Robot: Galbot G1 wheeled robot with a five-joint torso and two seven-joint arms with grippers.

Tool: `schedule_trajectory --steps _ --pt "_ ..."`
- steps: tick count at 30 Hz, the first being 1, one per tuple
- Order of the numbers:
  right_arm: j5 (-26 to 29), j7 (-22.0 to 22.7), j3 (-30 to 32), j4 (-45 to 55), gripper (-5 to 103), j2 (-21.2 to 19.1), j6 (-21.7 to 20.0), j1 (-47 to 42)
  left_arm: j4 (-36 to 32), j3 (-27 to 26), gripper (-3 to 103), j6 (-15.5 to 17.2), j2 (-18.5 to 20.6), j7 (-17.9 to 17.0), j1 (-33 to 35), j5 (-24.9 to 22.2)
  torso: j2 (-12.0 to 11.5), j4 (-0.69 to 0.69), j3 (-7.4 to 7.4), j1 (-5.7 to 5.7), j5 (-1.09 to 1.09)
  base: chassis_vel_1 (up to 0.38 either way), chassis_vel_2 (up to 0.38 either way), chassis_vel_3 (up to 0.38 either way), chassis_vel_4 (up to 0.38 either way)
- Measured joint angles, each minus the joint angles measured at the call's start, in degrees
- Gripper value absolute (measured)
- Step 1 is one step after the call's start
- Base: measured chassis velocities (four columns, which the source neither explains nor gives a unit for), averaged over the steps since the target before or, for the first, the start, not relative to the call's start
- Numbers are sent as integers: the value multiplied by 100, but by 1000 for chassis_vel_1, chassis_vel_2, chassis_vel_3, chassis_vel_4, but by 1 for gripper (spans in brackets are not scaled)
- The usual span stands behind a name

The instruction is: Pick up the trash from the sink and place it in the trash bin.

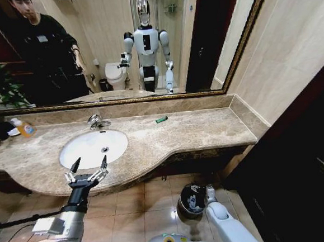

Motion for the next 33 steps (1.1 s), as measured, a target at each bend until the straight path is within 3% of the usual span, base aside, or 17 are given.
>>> schedule_trajectory --steps 10,17,33 --pt "35 28 44 519 100 -134 -28 -271 0 0 100 0 0 0 0 0 0 0 0 0 -1 0 0 0 0" --pt "193 43 148 1913 100 -485 5 -887 0 0 100 0 0 0 0 0 0 0 0 0 0 0 0 0 0" --pt "303 241 726 5059 100 -750 -257 -2409 0 1 100 0 0 0 0 0 0 -2 -1 -1 -2 0 0 0 0"
